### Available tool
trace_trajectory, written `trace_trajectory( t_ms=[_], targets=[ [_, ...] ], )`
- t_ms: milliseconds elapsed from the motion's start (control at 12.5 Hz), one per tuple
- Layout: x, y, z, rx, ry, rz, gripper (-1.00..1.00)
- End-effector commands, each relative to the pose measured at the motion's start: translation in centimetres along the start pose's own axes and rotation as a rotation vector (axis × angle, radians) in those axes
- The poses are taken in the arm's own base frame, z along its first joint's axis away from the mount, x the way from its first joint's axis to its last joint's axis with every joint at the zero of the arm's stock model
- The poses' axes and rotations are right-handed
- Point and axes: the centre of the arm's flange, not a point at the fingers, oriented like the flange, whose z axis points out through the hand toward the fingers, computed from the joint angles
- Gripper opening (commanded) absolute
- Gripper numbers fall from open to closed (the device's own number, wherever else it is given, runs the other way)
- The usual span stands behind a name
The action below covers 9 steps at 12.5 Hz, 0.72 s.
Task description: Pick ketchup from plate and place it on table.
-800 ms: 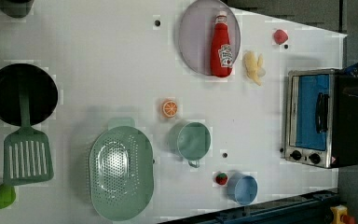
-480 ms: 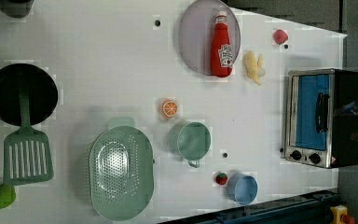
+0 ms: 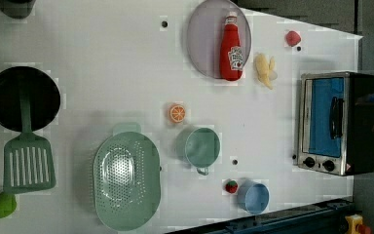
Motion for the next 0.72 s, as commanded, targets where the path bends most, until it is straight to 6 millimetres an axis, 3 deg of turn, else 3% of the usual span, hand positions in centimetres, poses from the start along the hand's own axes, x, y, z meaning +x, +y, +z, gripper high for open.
trace_trajectory(
  t_ms=[80,320,720],
  targets=[
    [0.5,-3.8,6.5,-0.057,-0.069,-0.036,1.0],
    [1.1,-6.6,10.7,-0.061,-0.094,-0.122,1.0],
    [3.9,-10.2,16.4,-0.023,-0.113,-0.401,1.0]
  ],
)
